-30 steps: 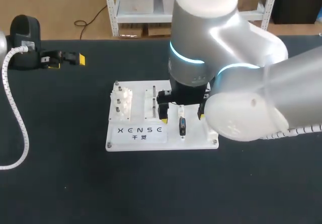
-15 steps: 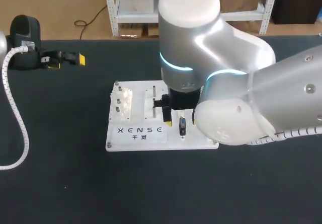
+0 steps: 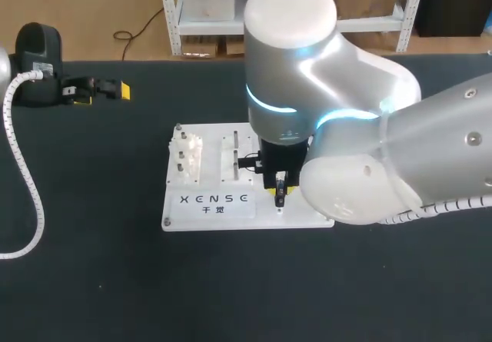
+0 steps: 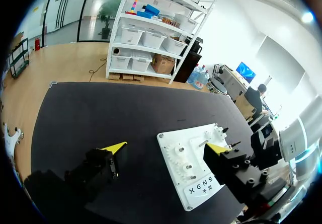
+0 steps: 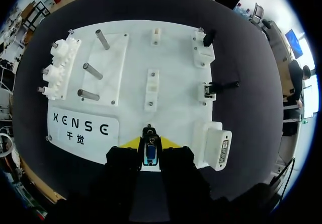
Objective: Insert the USB connector, Ethernet cable, and multi-pin plug into their matching sockets one by one.
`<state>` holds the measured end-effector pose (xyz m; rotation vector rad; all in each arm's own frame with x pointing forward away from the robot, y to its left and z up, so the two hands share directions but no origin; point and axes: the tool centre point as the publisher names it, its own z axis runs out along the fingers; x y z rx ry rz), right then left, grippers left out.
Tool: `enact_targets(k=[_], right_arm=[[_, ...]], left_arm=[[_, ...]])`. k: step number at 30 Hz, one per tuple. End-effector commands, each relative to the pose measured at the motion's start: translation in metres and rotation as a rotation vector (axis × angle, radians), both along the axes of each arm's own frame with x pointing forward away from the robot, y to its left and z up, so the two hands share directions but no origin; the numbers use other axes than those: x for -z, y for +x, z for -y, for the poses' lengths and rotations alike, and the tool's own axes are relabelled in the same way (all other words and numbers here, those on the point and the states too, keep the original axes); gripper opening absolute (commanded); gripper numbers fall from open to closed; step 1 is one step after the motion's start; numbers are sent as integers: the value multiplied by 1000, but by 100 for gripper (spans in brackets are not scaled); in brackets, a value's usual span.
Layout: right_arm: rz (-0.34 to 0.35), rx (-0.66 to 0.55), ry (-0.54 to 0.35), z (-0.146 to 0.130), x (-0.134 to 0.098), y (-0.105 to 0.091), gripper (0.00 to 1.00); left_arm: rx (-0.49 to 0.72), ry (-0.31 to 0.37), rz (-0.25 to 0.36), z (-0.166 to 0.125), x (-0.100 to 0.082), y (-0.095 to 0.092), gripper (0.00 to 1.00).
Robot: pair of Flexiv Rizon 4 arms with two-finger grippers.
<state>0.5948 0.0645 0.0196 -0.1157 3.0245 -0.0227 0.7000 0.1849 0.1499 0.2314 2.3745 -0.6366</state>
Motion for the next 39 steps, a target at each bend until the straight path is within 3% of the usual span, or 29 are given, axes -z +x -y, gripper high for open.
enact_targets(k=[1,13,21,31,39], right_arm=[[16,-9,4,1,0,-2,0],[90,-9,47,7,-41,-1,0],[143,13,38,32,-66,0,0],[153,51,-23,68,-63,2,0],[152,53,-50,75,-57,2,0]], left_arm=[[0,0,0,0,0,0,100],[0,0,0,0,0,0,100],[0,0,0,0,0,0,100],[0,0,0,0,0,0,100],[0,0,0,0,0,0,100]])
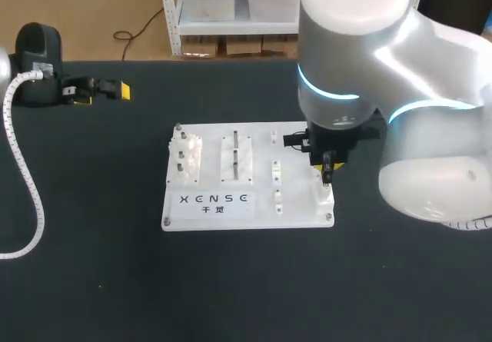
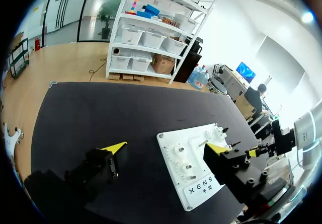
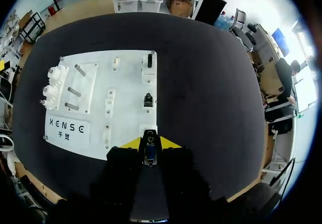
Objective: Insert the USB connector, Ethernet cable, and multi-pin plug into their matching sockets one by one.
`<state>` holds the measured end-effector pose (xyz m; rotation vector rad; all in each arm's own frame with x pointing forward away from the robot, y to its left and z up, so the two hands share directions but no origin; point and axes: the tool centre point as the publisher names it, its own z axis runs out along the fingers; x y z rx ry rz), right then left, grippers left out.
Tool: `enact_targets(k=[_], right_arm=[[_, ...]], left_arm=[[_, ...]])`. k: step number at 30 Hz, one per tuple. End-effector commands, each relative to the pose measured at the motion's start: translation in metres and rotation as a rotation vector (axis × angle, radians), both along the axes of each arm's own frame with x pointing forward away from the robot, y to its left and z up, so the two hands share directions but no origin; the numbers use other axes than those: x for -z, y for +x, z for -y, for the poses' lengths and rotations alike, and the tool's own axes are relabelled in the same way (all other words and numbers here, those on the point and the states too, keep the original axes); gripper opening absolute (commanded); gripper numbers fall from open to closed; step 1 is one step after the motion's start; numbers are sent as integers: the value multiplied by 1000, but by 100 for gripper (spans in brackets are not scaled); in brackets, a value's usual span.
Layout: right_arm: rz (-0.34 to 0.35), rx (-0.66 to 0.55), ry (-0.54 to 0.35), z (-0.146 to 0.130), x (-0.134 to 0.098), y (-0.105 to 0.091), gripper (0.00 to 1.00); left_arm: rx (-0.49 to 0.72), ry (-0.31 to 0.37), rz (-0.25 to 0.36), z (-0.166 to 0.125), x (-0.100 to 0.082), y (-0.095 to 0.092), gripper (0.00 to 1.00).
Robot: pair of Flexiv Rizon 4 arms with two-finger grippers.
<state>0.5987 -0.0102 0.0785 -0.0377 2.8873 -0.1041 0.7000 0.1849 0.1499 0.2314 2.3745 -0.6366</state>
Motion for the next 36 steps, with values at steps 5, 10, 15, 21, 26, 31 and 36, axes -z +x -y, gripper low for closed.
enact_targets(k=[5,10,15,21,26,31,36], right_arm=[[9,-3,-6,0,5,-3,0],[8,-6,-13,-3,8,-4,0],[8,-12,-24,-3,11,-4,0],[8,-10,-29,-2,12,-4,0],[15,-12,-39,-2,13,-4,0],[39,-16,-43,-2,14,-5,0],[52,-21,-45,-2,14,-8,0]], left_arm=[[0,0,0,0,0,0,100],[0,0,0,0,0,0,100],[0,0,0,0,0,0,100],[0,0,0,0,0,0,100],[0,0,0,0,0,0,100],[0,0,0,0,0,0,100],[0,0,0,0,0,0,100]])
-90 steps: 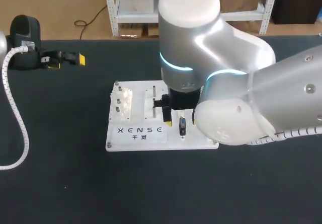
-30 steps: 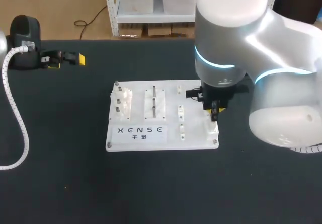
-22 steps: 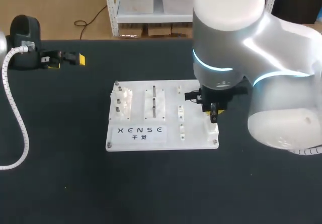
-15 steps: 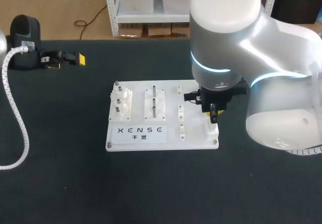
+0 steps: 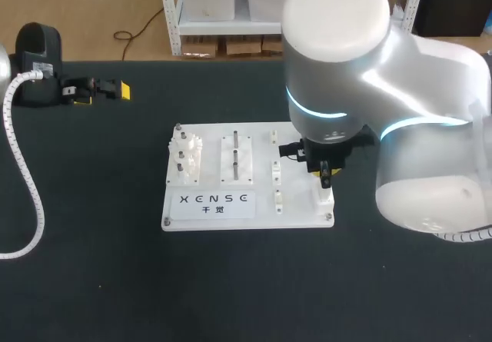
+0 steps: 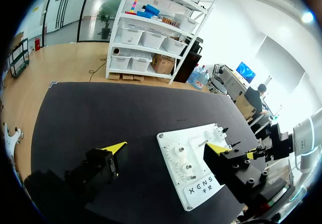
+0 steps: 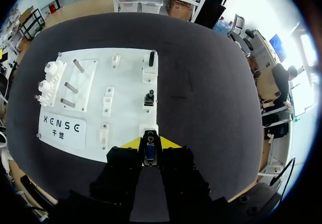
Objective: Insert the USB connector, Ethernet cable, and multi-pin plug into their matching sockets one by one.
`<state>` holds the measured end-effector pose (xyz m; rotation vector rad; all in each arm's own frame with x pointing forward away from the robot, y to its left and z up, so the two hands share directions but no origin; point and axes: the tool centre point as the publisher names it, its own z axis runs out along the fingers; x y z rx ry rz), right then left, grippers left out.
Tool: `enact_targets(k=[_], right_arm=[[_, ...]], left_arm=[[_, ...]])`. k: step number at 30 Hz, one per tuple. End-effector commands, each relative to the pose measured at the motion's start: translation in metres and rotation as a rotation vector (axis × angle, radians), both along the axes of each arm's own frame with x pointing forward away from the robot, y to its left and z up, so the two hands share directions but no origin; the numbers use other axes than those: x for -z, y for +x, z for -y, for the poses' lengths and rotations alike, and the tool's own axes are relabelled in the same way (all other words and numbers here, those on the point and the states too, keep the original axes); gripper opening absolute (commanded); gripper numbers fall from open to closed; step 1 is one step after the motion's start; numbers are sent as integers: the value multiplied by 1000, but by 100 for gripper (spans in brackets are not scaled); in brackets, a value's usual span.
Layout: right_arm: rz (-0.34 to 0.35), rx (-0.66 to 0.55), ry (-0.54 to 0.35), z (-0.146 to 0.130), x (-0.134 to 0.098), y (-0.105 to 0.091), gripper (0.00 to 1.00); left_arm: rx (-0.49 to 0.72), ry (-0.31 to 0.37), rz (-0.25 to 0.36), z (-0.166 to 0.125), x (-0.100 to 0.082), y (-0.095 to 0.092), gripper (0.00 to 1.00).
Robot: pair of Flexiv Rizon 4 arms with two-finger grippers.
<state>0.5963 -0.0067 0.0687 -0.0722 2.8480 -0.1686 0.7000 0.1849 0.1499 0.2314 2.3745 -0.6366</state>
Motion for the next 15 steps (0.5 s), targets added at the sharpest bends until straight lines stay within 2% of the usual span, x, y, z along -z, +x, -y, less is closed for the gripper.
enact_targets(k=[1,10,15], right_arm=[[18,-4,-2,2,4,-6,0],[10,7,-7,5,11,-9,0],[-5,26,-10,5,23,-6,0]], left_arm=[[0,0,0,0,0,0,100],[0,0,0,0,0,0,100],[0,0,0,0,0,0,100]])
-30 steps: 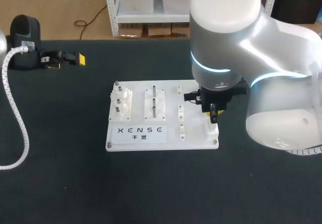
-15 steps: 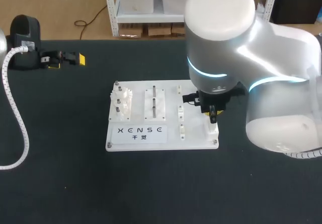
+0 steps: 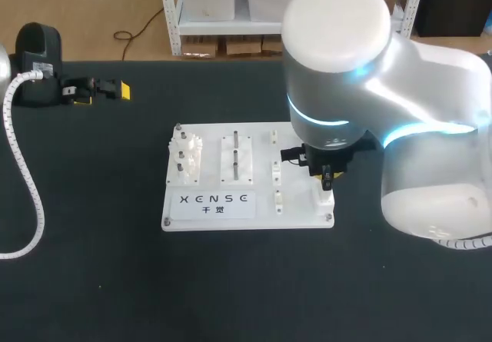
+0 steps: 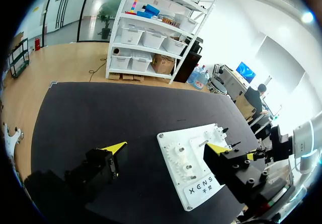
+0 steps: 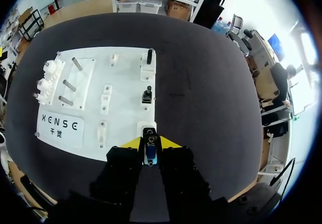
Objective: Insert the USB connector, Ethernet cable, and multi-pin plug into their matching sockets one by one.
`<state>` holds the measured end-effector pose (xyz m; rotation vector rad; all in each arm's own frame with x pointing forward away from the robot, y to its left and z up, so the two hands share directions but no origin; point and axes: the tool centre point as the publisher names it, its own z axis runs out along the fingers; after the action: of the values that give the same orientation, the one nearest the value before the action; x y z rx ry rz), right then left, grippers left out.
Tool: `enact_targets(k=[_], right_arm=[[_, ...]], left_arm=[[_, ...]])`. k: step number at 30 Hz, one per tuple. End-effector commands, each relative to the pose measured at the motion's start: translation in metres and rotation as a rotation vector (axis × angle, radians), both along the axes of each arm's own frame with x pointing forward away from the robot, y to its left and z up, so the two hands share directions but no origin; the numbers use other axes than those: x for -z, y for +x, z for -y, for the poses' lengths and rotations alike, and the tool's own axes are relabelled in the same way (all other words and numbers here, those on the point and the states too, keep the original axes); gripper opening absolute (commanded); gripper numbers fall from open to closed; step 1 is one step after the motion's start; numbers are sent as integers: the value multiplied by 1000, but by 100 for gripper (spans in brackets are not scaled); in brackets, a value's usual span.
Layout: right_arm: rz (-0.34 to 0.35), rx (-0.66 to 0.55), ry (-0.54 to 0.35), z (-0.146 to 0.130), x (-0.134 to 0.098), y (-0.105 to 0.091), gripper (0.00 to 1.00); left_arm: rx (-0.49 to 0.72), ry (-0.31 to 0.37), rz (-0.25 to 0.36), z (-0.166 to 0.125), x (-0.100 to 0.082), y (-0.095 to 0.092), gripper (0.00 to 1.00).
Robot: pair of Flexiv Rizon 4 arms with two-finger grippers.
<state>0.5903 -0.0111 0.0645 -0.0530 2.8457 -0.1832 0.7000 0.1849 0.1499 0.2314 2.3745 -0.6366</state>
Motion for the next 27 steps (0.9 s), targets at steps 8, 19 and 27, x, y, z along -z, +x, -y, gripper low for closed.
enact_targets(k=[8,19,27], right_arm=[[-84,81,19,11,43,6,0],[-147,81,53,3,52,5,0],[-74,38,103,-6,11,2,100]], left_arm=[[0,0,0,0,0,0,100],[0,0,0,0,0,0,100],[0,0,0,0,0,0,100]])
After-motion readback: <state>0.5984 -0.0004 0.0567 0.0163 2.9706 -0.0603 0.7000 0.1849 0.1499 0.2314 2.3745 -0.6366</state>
